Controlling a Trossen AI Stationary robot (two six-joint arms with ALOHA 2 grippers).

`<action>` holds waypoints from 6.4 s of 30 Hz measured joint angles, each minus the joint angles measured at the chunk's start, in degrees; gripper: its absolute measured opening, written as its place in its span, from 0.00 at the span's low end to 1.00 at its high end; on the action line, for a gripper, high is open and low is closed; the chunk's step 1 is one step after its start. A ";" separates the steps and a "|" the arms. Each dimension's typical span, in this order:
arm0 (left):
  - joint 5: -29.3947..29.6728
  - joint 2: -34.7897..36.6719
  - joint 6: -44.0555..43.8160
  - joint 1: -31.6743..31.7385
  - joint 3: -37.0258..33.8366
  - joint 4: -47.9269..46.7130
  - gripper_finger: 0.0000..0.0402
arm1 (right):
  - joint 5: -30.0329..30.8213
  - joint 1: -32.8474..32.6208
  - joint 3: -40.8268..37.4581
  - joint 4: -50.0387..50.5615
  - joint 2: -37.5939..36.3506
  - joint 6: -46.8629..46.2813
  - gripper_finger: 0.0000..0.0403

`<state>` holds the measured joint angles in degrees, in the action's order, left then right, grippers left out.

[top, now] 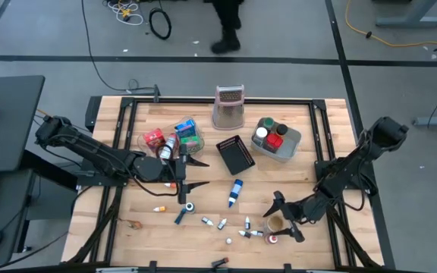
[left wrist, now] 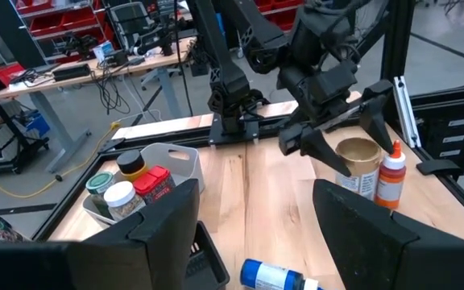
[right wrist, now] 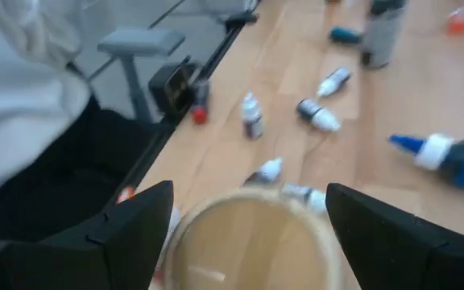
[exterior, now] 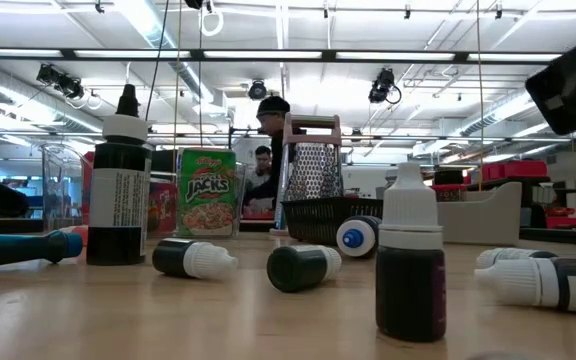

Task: Pick & Place Kitchen Items
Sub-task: Put the brown seasoning bottle into the gray bin, then put the orange seasoning pack into the gray bin

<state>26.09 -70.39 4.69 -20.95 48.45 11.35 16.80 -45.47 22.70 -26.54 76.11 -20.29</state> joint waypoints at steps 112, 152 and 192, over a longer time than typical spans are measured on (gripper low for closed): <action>-0.02 0.00 0.20 -0.02 0.00 3.08 0.63 | 41.52 51.10 -3.73 51.70 -28.81 -30.62 0.69; -0.22 0.00 -2.39 -1.67 0.00 -1.51 0.63 | 31.70 55.41 -7.67 -2.80 -23.60 15.10 0.81; -23.06 0.31 -41.89 -20.06 0.63 -47.98 0.63 | -9.78 54.88 -7.67 -36.65 -23.59 35.65 0.81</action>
<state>3.02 -70.08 -37.20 -41.01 49.08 -36.63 7.03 9.41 15.03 -63.20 52.52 15.35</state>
